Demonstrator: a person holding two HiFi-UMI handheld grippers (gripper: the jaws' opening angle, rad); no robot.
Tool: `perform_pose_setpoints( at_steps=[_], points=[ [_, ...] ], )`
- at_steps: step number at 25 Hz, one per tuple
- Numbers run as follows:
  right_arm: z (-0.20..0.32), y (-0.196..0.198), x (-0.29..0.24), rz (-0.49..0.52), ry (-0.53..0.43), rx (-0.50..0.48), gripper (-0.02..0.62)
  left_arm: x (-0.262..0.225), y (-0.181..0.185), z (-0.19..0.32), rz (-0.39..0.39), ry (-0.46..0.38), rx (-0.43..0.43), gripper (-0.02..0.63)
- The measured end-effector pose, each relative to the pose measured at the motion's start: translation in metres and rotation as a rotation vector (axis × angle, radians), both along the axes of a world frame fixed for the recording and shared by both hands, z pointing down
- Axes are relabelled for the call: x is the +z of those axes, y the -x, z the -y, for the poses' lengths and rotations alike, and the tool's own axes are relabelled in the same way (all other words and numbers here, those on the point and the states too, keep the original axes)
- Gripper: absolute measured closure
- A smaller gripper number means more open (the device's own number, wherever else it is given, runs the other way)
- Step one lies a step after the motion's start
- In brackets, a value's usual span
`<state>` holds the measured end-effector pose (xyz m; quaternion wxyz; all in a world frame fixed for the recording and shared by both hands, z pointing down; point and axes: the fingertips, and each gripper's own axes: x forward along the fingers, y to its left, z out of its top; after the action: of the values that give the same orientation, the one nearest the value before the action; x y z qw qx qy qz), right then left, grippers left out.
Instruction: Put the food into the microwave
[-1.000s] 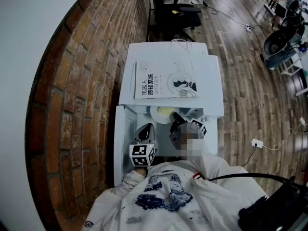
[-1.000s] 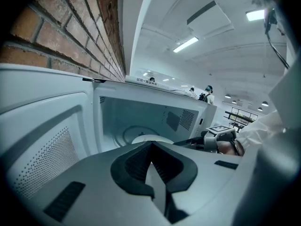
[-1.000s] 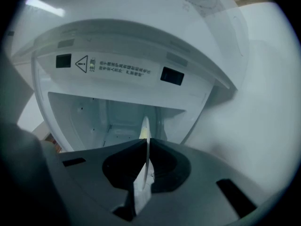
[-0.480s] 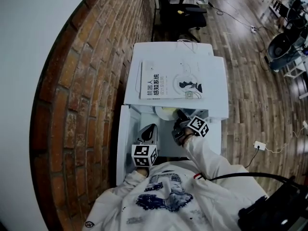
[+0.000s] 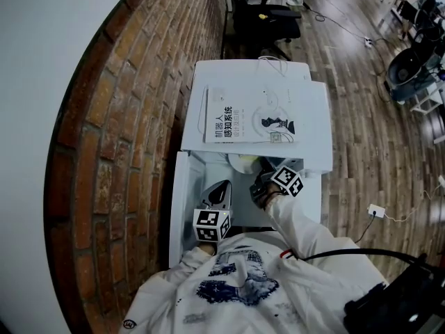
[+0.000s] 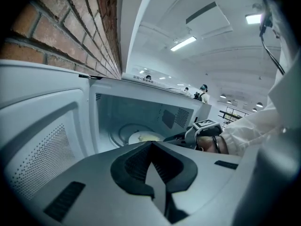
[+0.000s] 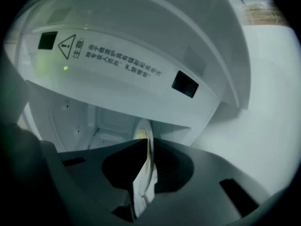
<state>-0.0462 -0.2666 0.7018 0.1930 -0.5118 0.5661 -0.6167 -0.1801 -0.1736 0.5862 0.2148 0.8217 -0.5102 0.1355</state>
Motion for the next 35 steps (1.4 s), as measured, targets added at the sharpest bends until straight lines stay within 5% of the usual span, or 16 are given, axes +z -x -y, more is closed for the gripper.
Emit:
perform_pose_setpoints(
  at_steps=[35],
  points=[
    [-0.036,0.001,-0.006,0.075,0.002,-0.051,0.518,0.007,-0.015,-0.011,-0.02,0.036,0.008,0.598]
  ],
)
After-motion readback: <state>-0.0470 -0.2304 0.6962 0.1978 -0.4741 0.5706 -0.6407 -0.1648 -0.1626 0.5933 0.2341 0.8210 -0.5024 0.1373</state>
